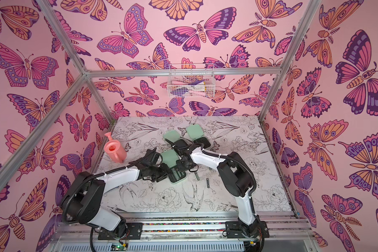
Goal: Organize nail clipper sets
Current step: Place the nail clipper in the storage box, then close the storage box at the center of the board.
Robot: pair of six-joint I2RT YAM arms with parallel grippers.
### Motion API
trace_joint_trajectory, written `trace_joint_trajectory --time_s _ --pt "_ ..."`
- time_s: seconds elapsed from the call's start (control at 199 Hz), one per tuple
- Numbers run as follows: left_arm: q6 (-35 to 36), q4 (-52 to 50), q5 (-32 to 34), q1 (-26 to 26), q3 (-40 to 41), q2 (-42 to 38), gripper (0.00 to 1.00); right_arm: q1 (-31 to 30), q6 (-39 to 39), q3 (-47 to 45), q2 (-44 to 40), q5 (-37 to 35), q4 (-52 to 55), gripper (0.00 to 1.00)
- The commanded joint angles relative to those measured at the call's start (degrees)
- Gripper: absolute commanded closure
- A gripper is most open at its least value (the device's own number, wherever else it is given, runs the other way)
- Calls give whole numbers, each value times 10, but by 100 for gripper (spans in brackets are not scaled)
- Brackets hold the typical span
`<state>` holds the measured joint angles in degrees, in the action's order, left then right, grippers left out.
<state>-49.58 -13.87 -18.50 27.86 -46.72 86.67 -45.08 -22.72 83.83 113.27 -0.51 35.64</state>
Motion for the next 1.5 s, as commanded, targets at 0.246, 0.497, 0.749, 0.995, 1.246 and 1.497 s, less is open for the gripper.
trace_joint_trajectory --time_s 0.246,0.497,0.749,0.995,1.246,1.497 --pt "106 -134 62 -157 -95 -69 30 -9 -130 -167 -180 80 -66 69" --pt "76 11 -116 -239 -138 116 43 -39 -197 -259 -188 102 -149 72" --pt "50 103 -133 -247 -134 215 65 -44 -243 -296 -169 103 -212 81" --pt "66 115 -143 -245 -150 276 61 -44 -255 -296 -144 82 -213 82" --pt "90 107 -149 -231 -152 303 57 -44 -255 -293 -142 41 -194 82" --pt "143 10 -96 -214 -173 321 60 -44 -257 -291 -157 21 -187 82"
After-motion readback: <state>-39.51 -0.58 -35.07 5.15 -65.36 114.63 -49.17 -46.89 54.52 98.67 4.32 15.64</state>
